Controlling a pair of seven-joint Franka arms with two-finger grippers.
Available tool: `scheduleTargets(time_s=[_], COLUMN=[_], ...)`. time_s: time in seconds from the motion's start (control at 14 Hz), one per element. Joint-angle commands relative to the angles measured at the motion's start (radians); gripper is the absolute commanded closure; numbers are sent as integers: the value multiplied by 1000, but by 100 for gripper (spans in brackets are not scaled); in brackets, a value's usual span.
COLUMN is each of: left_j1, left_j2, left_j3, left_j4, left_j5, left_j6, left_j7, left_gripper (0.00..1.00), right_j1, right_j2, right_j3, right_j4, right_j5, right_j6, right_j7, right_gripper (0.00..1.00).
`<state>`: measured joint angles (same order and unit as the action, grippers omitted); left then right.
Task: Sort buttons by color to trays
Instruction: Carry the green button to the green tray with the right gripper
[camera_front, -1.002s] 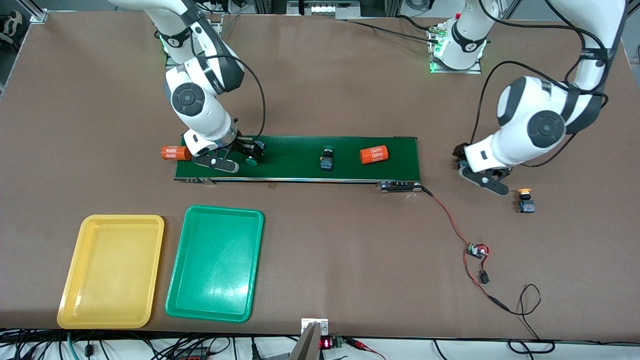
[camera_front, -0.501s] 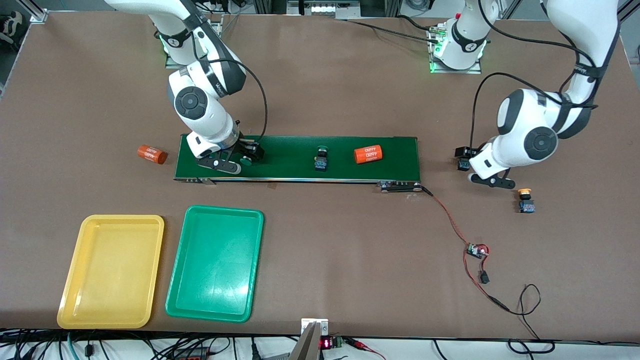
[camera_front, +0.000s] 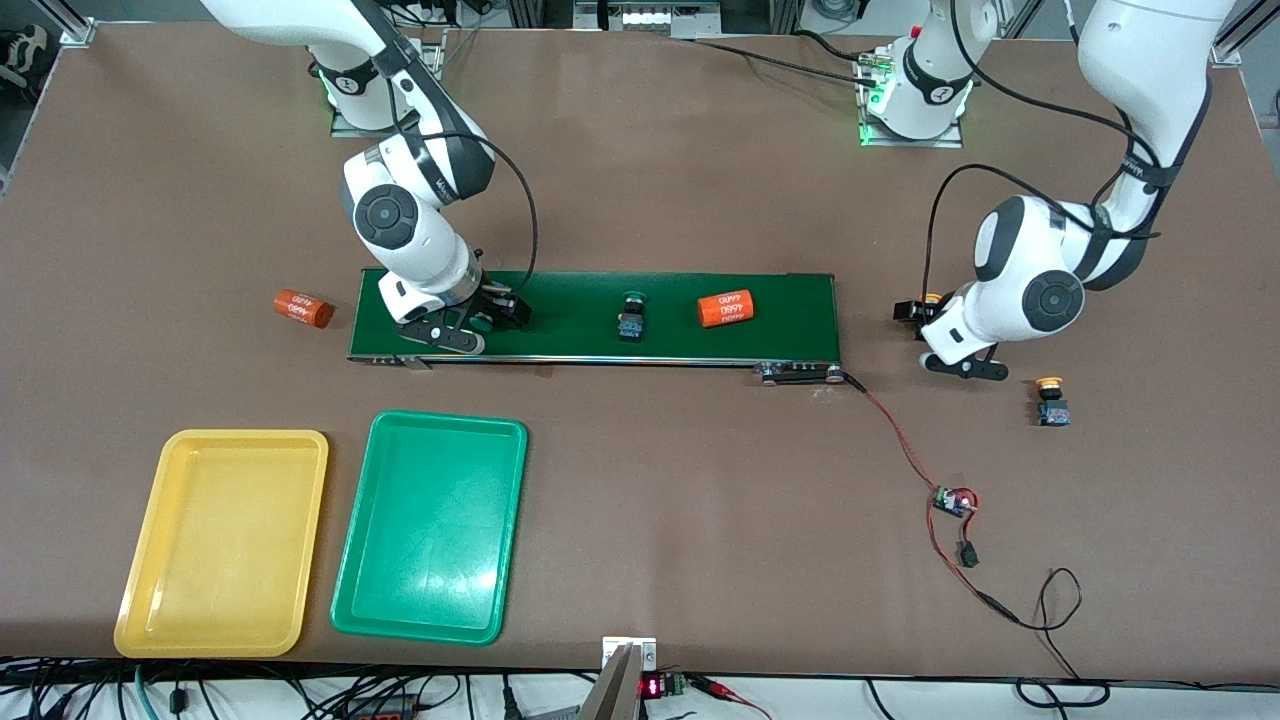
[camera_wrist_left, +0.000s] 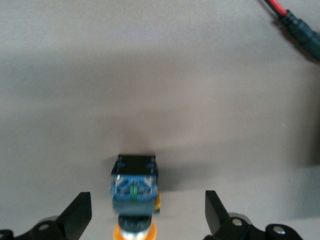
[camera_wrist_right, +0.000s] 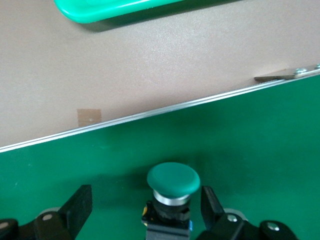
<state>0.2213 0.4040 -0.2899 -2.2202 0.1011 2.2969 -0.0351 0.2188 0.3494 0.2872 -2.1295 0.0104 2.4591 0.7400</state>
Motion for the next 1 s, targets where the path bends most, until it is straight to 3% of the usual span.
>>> scheduleTargets(time_s=[0.0,0.07,0.14,0.29,0.36,0.57,0.79,0.93], left_j1=[-17,-17,-17,-17,-17,-17,-17,-23], left_j2=[54,58,56,47,38,7,-25,-28], left_j3=[26,26,28,29,29,26,14,-64], left_j4=[5,4,4,4,5,16,75,166], left_j5=[2,3,3,6,6,6,0,-11], left_j6=[36,36,35,26,7,-50,-126,-259], left_j7=[-5,-3,-5,-3,-5,-3,-17,-23], left_gripper=[0,11,32,56,63,86,87,88], right_j1=[7,7,7,7,7,4,-1,-1], right_j2=[2,2,2,0,-1,-33,-30,3], right_j3=[-13,-13,-14,-26,-26,-58,-117,-143], right_j4=[-6,-6,-6,-3,2,37,155,245], right_j5=[-9,-9,-9,-7,-7,-10,-10,-16], right_j6=[20,18,18,15,11,-11,-29,-28], right_j7=[-8,-8,-8,-5,-5,-33,-171,-221], right_gripper=[31,45,59,84,89,91,91,91])
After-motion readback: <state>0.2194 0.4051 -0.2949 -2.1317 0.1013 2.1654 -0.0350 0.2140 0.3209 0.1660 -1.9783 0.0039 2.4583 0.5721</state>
